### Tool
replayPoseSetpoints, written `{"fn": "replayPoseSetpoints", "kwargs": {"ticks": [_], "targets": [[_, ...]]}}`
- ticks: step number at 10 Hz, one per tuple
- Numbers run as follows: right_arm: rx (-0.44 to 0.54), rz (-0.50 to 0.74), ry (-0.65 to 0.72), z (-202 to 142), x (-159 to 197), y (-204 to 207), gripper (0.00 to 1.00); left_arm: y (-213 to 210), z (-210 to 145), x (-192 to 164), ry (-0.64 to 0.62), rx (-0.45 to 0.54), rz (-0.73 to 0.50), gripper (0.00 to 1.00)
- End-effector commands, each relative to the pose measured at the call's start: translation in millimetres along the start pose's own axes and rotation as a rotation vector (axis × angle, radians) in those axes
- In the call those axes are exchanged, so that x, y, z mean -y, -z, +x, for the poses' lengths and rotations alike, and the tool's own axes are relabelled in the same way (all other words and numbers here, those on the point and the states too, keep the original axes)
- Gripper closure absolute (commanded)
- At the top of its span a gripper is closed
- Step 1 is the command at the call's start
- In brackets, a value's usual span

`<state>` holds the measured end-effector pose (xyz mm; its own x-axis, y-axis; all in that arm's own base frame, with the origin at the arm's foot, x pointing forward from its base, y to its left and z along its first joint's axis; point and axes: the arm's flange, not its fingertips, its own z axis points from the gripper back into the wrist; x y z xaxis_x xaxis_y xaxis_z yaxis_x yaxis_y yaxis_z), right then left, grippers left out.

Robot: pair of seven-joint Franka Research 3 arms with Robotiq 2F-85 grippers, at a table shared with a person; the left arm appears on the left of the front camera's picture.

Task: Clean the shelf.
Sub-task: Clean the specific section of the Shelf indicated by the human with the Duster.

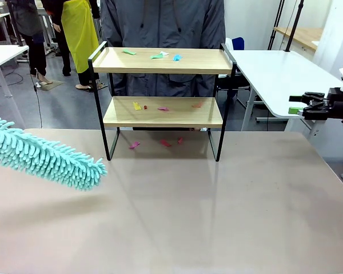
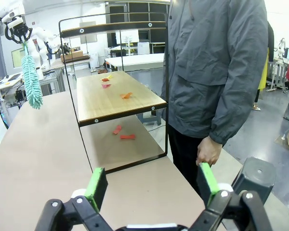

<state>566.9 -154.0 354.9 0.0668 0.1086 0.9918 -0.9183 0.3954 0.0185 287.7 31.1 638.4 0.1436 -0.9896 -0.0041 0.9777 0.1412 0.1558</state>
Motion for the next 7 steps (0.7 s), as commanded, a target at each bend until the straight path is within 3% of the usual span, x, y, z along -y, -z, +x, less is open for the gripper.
{"fn": "replayPoseSetpoints", "kwargs": {"ticks": [1, 2, 7], "targets": [[0.002, 0.002, -0.004, 2, 0, 2, 0.00, -2, 4, -11, 0.027, 0.062, 0.022, 0.87], [0.002, 0.002, -0.004, 2, 0, 2, 0.00, 0, 0, 0, 0.000, 0.000, 0.000, 0.87], [0.002, 0.002, -0.004, 2, 0, 2, 0.00, 0, 0, 0, 0.000, 0.000, 0.000, 0.87]]}}
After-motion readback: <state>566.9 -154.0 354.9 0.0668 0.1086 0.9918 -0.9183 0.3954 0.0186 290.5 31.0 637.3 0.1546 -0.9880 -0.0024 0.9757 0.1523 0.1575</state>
